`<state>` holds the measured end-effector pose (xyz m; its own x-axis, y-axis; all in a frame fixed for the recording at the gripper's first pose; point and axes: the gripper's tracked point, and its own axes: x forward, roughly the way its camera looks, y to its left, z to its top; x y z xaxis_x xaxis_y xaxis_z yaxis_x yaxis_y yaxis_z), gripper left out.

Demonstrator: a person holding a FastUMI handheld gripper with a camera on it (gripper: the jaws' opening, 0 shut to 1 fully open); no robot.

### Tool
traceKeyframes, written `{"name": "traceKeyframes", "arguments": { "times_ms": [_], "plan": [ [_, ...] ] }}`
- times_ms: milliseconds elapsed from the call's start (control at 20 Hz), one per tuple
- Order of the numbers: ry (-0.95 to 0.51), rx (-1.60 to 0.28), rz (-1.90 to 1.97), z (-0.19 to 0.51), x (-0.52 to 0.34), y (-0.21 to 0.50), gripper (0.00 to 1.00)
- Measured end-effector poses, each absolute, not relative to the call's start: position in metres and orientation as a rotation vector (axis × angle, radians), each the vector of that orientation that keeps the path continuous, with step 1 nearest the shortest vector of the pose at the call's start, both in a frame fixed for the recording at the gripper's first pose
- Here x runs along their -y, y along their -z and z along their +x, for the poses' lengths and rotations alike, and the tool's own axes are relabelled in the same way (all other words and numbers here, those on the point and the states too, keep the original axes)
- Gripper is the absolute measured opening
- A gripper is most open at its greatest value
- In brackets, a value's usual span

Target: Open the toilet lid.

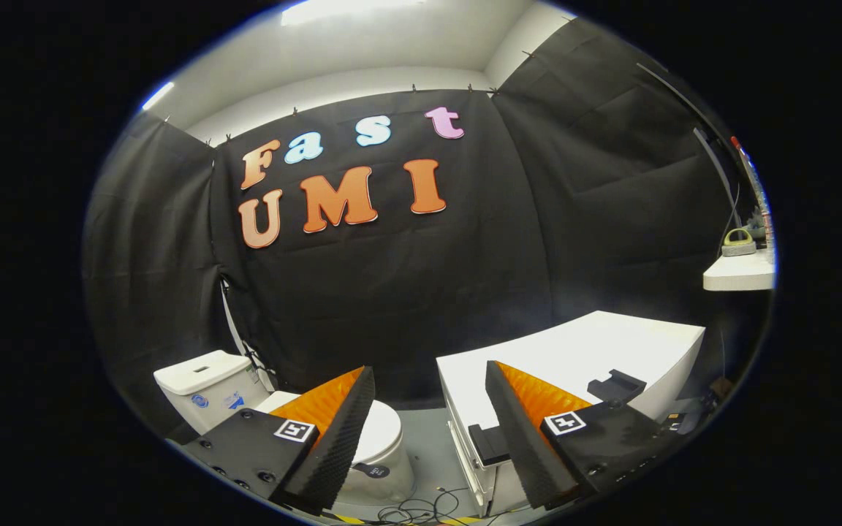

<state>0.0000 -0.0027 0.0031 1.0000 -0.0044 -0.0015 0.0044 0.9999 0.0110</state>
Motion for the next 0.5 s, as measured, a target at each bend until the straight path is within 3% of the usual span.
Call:
{"name": "traceKeyframes", "arguments": {
  "times_ms": [500],
  "plan": [
    [0.006,0.006,0.015,-0.0029,-0.0001,-0.0059,0.98]
  ]
}}
